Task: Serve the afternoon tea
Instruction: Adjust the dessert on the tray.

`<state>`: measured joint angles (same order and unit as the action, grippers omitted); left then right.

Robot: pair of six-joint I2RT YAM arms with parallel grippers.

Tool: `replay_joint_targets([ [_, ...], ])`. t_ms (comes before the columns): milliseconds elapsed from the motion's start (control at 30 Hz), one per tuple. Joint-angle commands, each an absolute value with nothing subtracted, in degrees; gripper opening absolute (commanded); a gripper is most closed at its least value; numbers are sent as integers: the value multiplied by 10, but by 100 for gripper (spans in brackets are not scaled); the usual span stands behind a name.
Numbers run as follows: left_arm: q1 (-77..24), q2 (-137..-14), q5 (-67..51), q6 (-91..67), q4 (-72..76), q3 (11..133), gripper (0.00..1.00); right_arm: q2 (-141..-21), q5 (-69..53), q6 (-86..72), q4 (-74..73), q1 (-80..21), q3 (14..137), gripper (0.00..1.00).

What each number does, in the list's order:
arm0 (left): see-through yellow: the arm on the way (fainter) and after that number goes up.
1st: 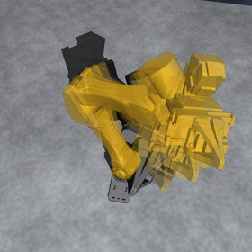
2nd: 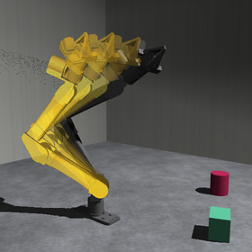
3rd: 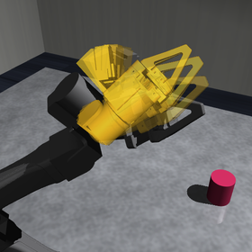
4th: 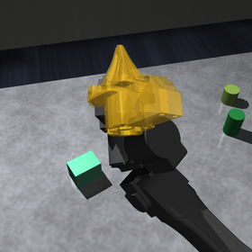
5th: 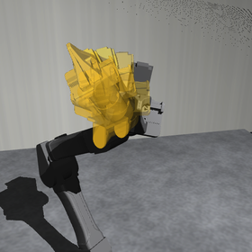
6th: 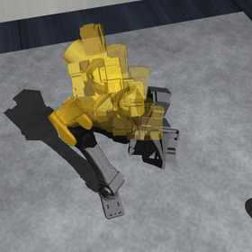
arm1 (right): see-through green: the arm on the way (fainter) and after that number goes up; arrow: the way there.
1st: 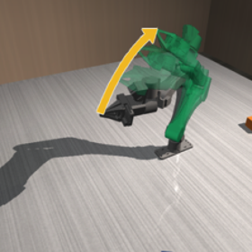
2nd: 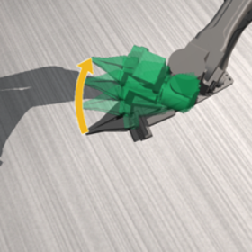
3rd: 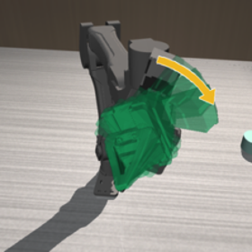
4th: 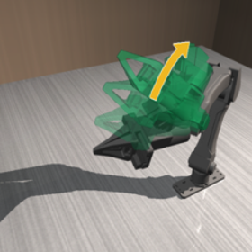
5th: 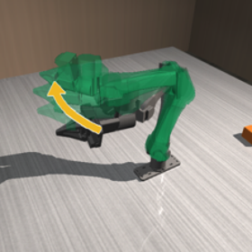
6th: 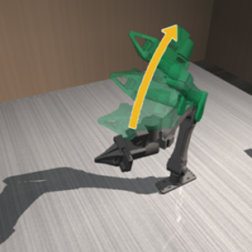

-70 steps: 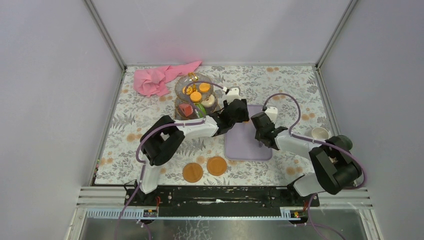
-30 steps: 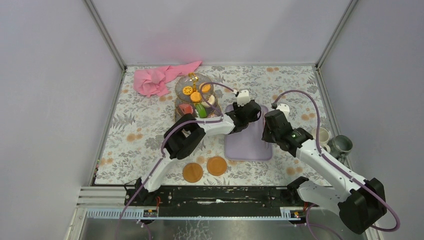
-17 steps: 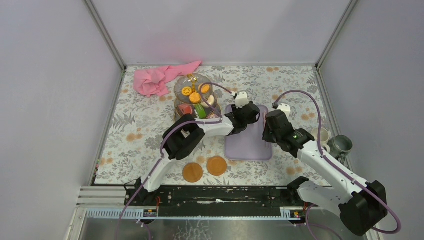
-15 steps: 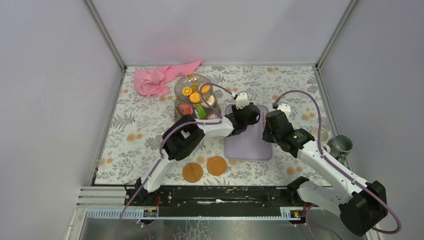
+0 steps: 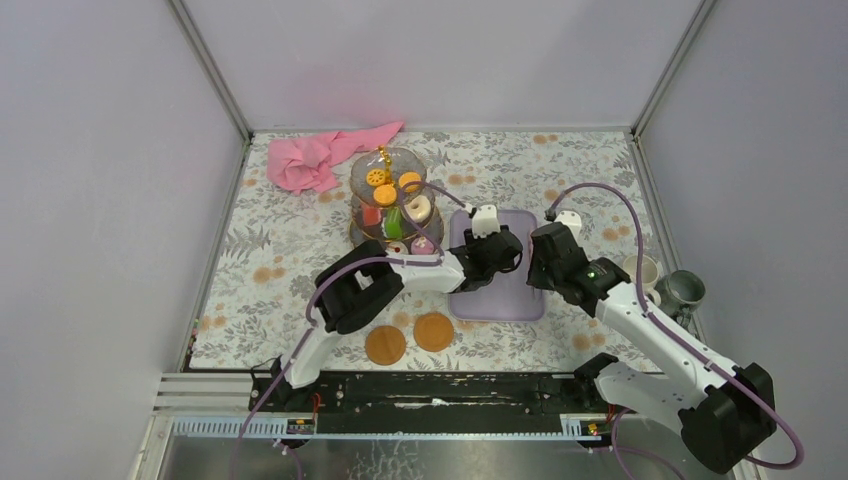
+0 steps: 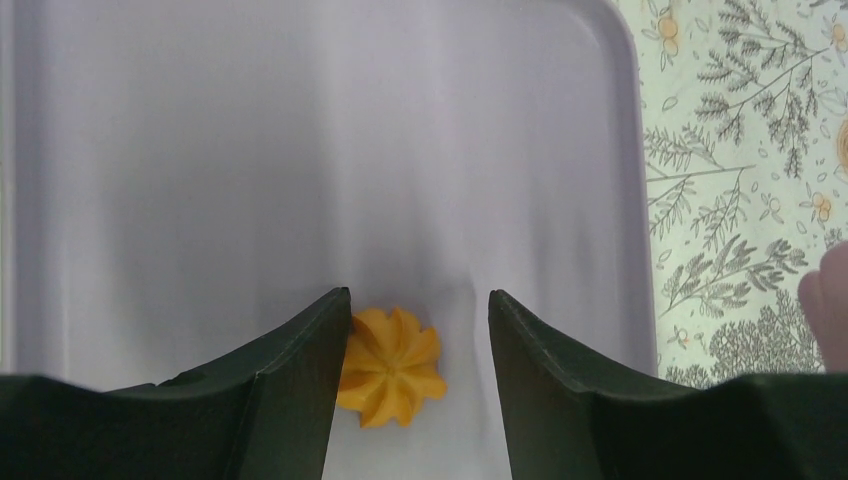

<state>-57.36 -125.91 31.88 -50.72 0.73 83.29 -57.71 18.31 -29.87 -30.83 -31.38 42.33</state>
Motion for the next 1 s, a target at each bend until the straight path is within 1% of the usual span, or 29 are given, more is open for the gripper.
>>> replay_joint_targets([
  [0,-587,-1240,341,-534,6,801,61,-554,181,-300,-333,-322,435,32],
  [567,-634,-1184,393,-558,-34,780,61,-508,153,-314,-401,-334,439,32],
  [967,-647,-1070,464,-554,-65,746,63,-530,127,-299,-467,-342,491,32],
])
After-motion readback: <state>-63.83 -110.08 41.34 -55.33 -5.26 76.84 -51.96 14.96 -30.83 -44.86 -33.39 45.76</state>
